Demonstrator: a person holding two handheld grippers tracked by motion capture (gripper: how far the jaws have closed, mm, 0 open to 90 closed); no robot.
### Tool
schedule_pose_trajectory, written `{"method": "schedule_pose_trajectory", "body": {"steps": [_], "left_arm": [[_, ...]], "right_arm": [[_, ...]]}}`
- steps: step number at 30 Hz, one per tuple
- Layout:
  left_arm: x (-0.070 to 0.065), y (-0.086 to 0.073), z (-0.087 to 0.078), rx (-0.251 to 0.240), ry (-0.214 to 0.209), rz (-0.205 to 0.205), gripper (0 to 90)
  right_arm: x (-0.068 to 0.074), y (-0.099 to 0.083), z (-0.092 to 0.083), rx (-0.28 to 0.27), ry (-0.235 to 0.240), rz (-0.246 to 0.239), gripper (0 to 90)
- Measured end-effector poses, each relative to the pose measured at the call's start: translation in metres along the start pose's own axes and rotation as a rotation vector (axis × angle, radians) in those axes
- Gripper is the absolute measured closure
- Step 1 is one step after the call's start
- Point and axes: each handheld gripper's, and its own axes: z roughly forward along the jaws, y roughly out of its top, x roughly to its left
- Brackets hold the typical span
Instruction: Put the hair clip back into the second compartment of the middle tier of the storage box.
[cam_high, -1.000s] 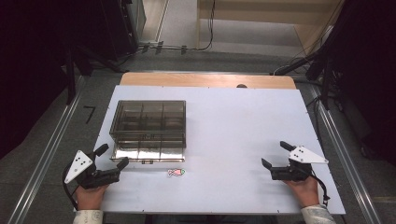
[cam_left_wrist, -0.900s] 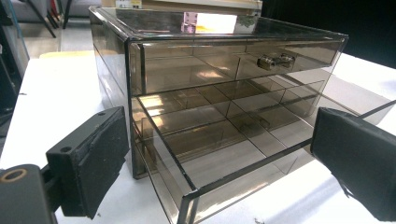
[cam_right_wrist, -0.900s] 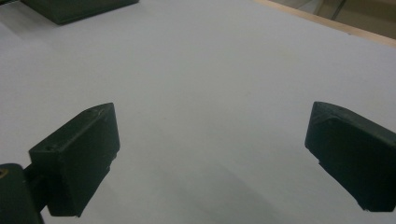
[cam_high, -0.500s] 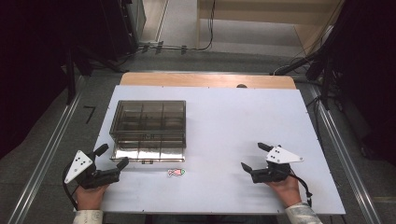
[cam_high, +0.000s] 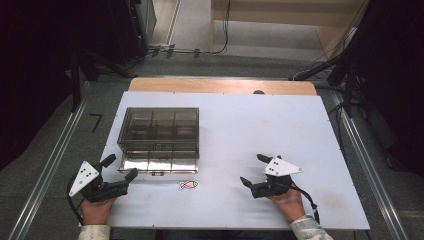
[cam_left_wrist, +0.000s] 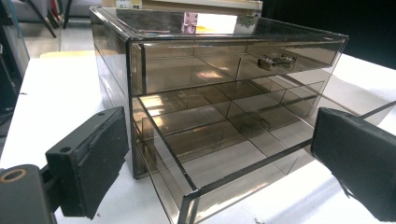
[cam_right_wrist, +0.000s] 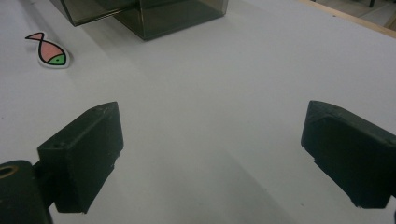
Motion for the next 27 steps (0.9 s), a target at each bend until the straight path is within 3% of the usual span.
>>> {"method": "schedule_pose_trajectory", "body": {"steps": [6, 12, 20, 27], "left_arm": [[0.000, 0.000, 0.000, -0.001, 0.004, 0.000, 4.6], [-0.001, 0.000, 0.000, -0.002, 0.003, 0.003, 4.6], [0.000, 0.000, 0.000, -0.002, 0.002, 0.001, 4.6], [0.000, 0.000, 0.000, -0.001, 0.001, 0.001, 4.5]], "right_arm": [[0.008, 0.010, 0.012, 0.018, 0.024, -0.007, 5.5], [0.022, 0.019, 0.022, 0.019, 0.060, -0.053, 12.0], [0.036, 0.025, 0.037, 0.056, 0.108, -0.066, 17.7], [0.047, 0.032, 0.045, 0.048, 0.134, -0.096, 22.0]]}}
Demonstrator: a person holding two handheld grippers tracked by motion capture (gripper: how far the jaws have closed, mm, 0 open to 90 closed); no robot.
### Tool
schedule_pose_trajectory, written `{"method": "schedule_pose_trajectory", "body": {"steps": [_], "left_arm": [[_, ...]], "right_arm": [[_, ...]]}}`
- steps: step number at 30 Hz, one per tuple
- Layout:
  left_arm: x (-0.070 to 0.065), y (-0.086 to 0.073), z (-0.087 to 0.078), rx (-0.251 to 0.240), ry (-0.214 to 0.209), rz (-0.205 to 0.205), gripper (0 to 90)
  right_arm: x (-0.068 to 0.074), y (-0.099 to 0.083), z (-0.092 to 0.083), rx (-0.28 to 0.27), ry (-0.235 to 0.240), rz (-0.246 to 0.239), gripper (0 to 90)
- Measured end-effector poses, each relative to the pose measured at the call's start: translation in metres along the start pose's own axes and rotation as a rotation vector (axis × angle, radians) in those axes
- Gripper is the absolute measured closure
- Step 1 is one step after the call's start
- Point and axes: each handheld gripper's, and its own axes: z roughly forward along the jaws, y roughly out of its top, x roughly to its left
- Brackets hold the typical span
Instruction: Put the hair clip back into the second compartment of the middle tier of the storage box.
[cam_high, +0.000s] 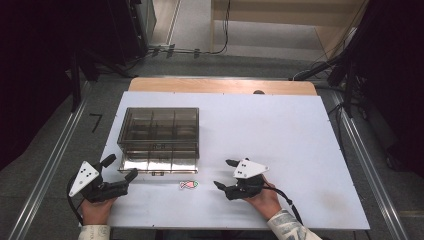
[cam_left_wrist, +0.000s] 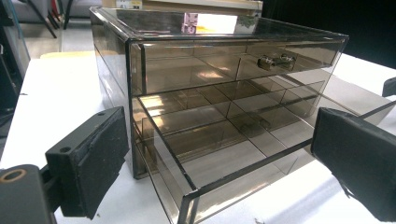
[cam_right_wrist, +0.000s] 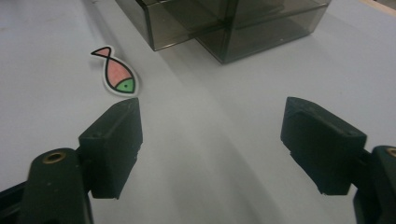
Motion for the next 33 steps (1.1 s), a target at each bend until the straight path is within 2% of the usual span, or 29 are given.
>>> {"method": "schedule_pose_trajectory", "body": {"steps": [4, 6, 9, 10, 11, 14, 18, 26, 33], "left_arm": [[0.000, 0.000, 0.000, -0.002, -0.001, -0.002, 4.6], [0.000, 0.000, 0.000, -0.002, 0.000, -0.003, 4.6], [0.000, 0.000, 0.000, -0.001, -0.001, -0.002, 4.6], [0.000, 0.000, 0.000, -0.002, -0.001, -0.003, 4.6], [0.000, 0.000, 0.000, -0.002, -0.001, -0.003, 4.6], [0.000, 0.000, 0.000, 0.000, 0.000, -0.003, 4.6], [0.000, 0.000, 0.000, -0.002, 0.000, -0.005, 4.5], [0.000, 0.000, 0.000, -0.002, -0.001, -0.004, 4.5], [0.000, 0.000, 0.000, -0.003, 0.000, -0.006, 4.6]], "right_arm": [[0.004, 0.003, 0.004, 0.009, 0.029, -0.011, 28.0], [0.008, 0.007, 0.010, 0.030, 0.075, -0.019, 33.4], [0.010, 0.009, 0.014, 0.050, 0.102, -0.021, 37.1], [0.013, 0.011, 0.018, 0.057, 0.124, -0.027, 43.0], [0.013, 0.011, 0.018, 0.057, 0.124, -0.027, 43.0], [0.018, 0.016, 0.025, 0.072, 0.167, -0.049, 50.7], [0.023, 0.021, 0.034, 0.095, 0.200, -0.076, 58.1], [0.031, 0.033, 0.047, 0.108, 0.229, -0.107, 67.2], [0.031, 0.037, 0.056, 0.116, 0.240, -0.106, 68.8]]}}
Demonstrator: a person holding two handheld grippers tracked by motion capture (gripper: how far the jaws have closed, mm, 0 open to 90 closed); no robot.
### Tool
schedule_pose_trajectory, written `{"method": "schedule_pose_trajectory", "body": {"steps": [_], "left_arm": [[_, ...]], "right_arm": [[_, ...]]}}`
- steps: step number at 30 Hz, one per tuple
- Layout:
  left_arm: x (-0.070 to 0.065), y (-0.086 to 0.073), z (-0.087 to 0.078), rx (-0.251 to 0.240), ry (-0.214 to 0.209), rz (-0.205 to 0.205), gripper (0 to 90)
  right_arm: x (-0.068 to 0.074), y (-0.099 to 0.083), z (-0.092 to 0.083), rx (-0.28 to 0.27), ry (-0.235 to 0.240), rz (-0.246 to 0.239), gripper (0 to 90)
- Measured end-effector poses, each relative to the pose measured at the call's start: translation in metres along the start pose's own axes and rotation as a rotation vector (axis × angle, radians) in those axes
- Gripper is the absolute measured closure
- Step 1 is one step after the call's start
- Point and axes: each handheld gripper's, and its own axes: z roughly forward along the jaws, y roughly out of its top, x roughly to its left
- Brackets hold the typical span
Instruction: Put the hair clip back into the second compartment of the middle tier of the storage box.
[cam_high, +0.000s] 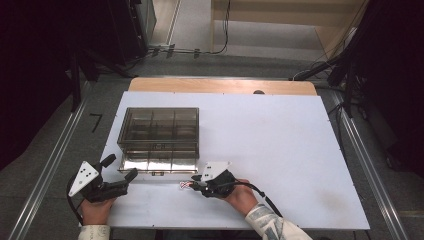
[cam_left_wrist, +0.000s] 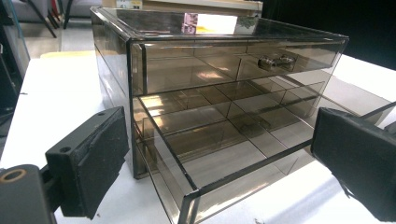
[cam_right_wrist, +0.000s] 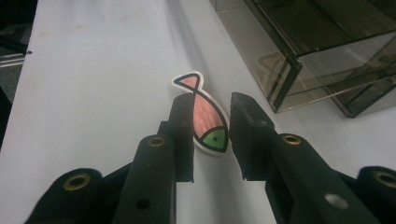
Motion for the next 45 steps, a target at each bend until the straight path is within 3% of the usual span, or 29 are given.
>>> {"method": "schedule_pose_trajectory", "body": {"steps": [8, 14, 19, 20, 24, 35, 45], "left_arm": [[0.000, 0.000, 0.000, 0.000, 0.000, 0.000, 4.6], [0.000, 0.000, 0.000, 0.001, 0.000, 0.001, 4.6], [0.000, 0.000, 0.000, 0.001, 0.000, 0.002, 4.6], [0.000, 0.000, 0.000, 0.001, 0.000, 0.002, 4.6], [0.000, 0.000, 0.000, 0.000, 0.000, 0.001, 4.6], [0.000, 0.000, 0.000, -0.003, -0.001, -0.001, 4.6], [0.000, 0.000, 0.000, -0.003, -0.001, -0.001, 4.6]], "right_arm": [[-0.003, 0.002, 0.007, 0.019, 0.008, 0.004, 68.2], [-0.008, 0.003, 0.010, 0.031, 0.051, 0.028, 66.0], [-0.005, 0.004, 0.012, 0.052, 0.078, -0.003, 73.4], [-0.003, 0.004, 0.012, 0.054, 0.075, -0.021, 81.4], [-0.003, 0.004, 0.012, 0.054, 0.076, -0.021, 82.4], [-0.001, 0.004, 0.010, 0.031, 0.070, -0.039, 83.3], [0.005, 0.014, 0.005, -0.021, 0.058, -0.050, 83.5]]}}
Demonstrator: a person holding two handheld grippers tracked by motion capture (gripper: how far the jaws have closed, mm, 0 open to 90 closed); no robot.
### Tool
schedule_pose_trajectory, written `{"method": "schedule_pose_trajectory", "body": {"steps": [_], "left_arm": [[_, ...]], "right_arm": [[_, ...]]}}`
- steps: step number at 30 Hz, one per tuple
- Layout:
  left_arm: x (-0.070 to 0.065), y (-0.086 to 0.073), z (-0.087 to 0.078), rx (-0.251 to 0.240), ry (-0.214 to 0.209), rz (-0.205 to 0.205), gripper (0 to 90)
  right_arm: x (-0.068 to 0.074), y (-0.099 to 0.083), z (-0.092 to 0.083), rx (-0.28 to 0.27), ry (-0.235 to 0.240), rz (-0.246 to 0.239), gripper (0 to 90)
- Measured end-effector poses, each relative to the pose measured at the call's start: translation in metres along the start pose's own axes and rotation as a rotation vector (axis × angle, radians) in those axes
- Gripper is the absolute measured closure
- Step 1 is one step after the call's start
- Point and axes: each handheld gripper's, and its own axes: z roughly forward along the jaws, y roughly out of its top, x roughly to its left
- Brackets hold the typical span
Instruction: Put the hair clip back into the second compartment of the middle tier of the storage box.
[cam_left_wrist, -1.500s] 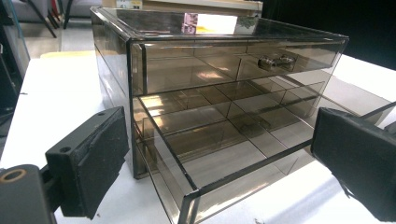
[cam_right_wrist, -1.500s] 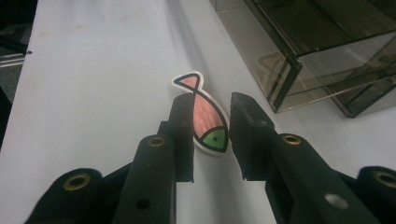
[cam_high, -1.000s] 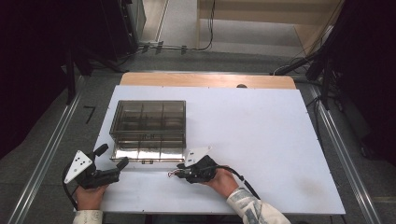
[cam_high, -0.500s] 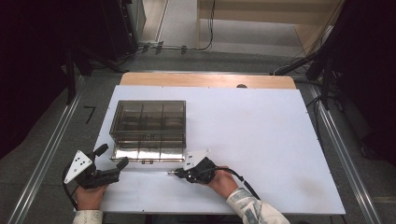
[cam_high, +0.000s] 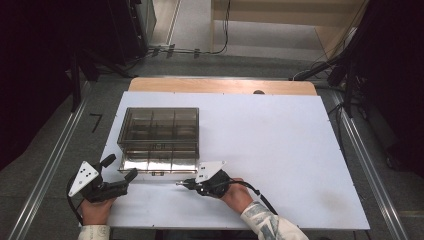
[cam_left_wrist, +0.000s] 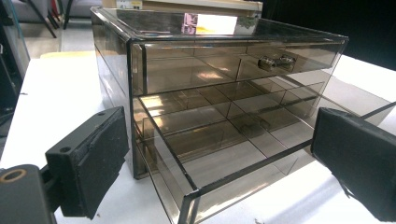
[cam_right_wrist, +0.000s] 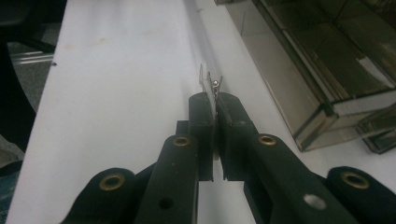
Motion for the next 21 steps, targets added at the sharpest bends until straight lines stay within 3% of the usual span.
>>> {"method": "schedule_pose_trajectory", "body": {"steps": [21], "left_arm": [[0.000, 0.000, 0.000, 0.001, 0.001, -0.001, 4.6]], "right_arm": [[0.003, 0.035, 0.004, -0.069, 0.005, -0.033, 83.5]]}}
